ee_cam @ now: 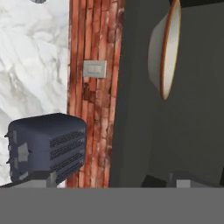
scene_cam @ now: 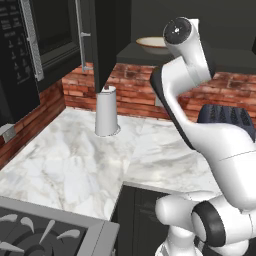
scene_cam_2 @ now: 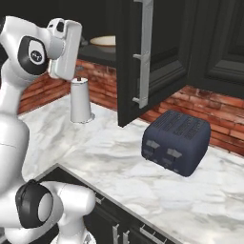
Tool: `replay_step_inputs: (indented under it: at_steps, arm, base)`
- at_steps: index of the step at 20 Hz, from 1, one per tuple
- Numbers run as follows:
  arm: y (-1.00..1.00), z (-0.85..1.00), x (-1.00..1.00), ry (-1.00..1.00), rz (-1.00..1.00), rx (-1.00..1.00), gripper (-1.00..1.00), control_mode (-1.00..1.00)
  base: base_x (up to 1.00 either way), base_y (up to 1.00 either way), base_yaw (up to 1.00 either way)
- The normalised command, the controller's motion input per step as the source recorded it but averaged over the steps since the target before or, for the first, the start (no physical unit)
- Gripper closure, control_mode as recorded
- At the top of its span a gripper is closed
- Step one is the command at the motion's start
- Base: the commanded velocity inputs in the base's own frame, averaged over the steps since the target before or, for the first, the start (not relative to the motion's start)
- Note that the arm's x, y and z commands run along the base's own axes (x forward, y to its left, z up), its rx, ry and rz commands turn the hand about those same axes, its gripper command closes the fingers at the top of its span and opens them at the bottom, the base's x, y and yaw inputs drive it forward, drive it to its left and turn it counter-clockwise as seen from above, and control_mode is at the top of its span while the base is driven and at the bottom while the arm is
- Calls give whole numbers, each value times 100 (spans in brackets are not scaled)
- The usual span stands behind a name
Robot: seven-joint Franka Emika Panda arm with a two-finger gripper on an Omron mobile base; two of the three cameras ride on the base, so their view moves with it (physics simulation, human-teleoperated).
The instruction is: Pick up the bowls from the cabinet and place each bowl in front of a stool on the dining counter.
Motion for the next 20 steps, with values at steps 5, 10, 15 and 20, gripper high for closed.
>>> replay_step_inputs:
  at_steps: [5, 10, 15, 20]
  arm:
    - [10, 0, 48, 0, 0, 0, -100, -100]
    - [8, 0, 66, 3, 2, 1, -100, -100]
    - [2, 0, 56, 0, 8, 1, -100, -100]
    - [0, 0, 32, 0, 4, 6, -100, -100]
  base:
    - [0, 0, 0]
    - [0, 0, 0]
    - [0, 0, 0]
    - [0, 0, 0]
